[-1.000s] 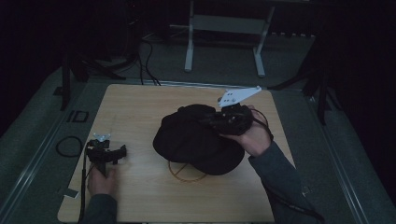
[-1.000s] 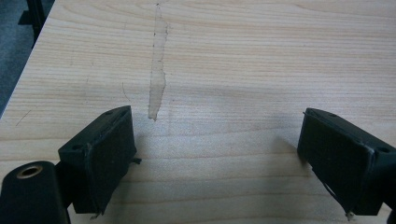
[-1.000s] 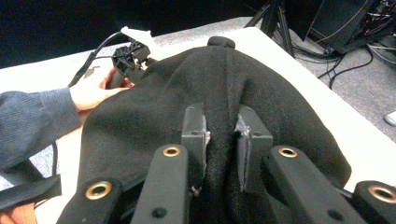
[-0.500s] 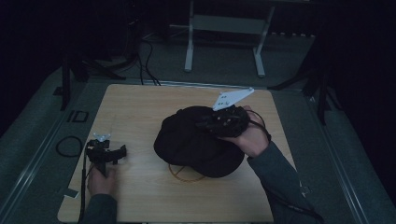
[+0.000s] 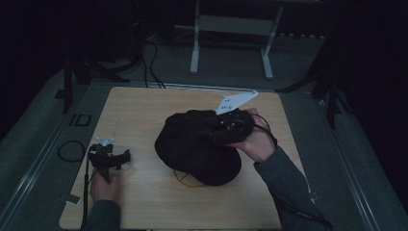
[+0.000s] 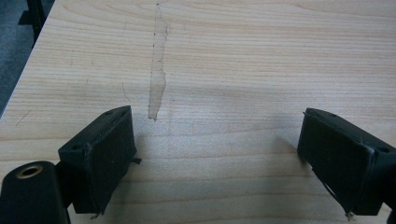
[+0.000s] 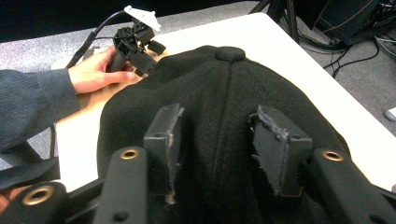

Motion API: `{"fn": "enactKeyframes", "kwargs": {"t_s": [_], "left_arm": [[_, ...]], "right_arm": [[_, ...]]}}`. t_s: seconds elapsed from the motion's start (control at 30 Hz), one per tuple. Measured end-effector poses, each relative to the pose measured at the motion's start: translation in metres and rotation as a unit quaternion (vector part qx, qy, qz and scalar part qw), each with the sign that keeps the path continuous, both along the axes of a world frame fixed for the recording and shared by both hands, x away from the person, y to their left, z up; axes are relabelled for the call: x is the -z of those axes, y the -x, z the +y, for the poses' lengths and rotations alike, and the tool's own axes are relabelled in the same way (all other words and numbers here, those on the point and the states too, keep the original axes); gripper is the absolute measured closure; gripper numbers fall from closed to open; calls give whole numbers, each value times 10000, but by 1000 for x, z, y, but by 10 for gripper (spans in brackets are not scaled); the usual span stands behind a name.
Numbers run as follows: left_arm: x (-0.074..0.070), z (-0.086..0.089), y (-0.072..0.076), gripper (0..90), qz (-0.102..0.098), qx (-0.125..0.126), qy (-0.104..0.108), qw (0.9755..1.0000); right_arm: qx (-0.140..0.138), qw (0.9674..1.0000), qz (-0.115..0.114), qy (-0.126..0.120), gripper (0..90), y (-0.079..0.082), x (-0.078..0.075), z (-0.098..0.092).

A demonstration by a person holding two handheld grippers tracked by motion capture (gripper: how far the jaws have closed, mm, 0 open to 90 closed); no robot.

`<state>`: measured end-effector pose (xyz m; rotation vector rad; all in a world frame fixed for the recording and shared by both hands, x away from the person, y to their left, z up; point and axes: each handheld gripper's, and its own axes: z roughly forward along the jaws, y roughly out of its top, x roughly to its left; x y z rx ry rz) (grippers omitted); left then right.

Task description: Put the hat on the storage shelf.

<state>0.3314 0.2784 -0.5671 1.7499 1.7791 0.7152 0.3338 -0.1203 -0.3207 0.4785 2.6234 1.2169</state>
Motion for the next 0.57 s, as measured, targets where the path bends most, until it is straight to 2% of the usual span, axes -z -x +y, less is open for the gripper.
{"fn": "enactKeyframes", "kwargs": {"t_s": [0.23,0.57], "left_arm": [[0,0,0,108,-2,-1,2,10000],[0,0,0,108,0,1,2,10000]], "right_arm": [[2,9999,63,131,440,0,-2,-5],[42,9999,95,117,412,1,0,-18]]}}
